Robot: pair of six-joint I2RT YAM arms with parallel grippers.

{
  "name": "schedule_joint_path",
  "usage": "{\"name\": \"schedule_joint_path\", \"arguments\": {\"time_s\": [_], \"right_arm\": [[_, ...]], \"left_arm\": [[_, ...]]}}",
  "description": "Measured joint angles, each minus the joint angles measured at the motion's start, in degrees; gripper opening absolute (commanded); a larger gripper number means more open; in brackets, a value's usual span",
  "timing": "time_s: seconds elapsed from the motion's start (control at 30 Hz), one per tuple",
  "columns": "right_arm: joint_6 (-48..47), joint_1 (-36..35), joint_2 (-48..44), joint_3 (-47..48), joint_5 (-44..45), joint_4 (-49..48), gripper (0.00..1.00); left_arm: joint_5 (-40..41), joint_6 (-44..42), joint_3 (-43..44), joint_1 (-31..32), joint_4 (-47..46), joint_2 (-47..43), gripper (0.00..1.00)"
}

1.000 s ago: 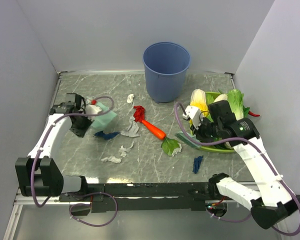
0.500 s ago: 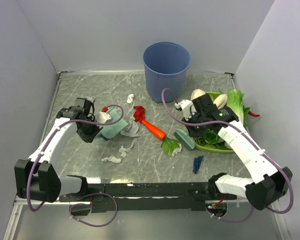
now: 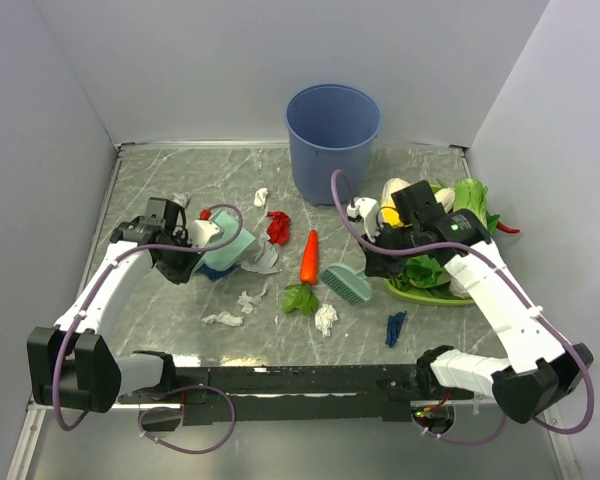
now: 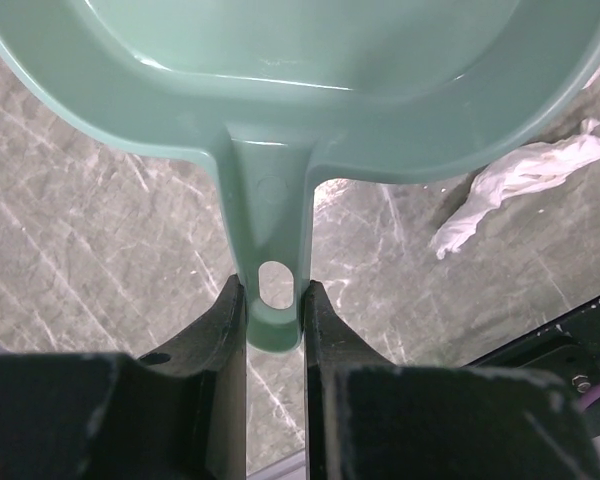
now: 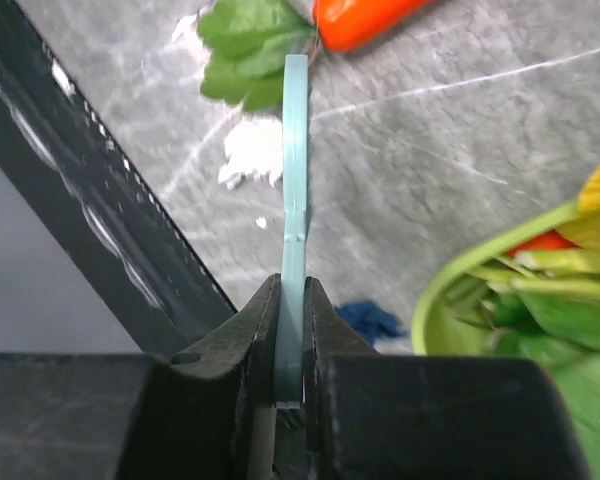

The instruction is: Sweep away the paper scraps from the table

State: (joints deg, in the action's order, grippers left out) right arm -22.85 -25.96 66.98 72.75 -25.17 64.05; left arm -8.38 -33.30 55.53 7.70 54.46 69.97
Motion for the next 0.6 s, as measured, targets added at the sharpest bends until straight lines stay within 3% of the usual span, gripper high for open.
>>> {"name": "schedule_joint_path", "arguments": {"time_s": [0.27,0.6], "right_arm": [[-18.6,0.2,-4.4,1.2,2.0,9.8,0.00],[-27.6,0.7,-12.7,-7.2,9.9,12.4,0.00]], "left_arm": [[-1.3,0.1,1.0,0.0,-1.1,3.1,0.01],[-2.1,0.1,1.7,0.0,-1.5,3.8,0.01]]}}
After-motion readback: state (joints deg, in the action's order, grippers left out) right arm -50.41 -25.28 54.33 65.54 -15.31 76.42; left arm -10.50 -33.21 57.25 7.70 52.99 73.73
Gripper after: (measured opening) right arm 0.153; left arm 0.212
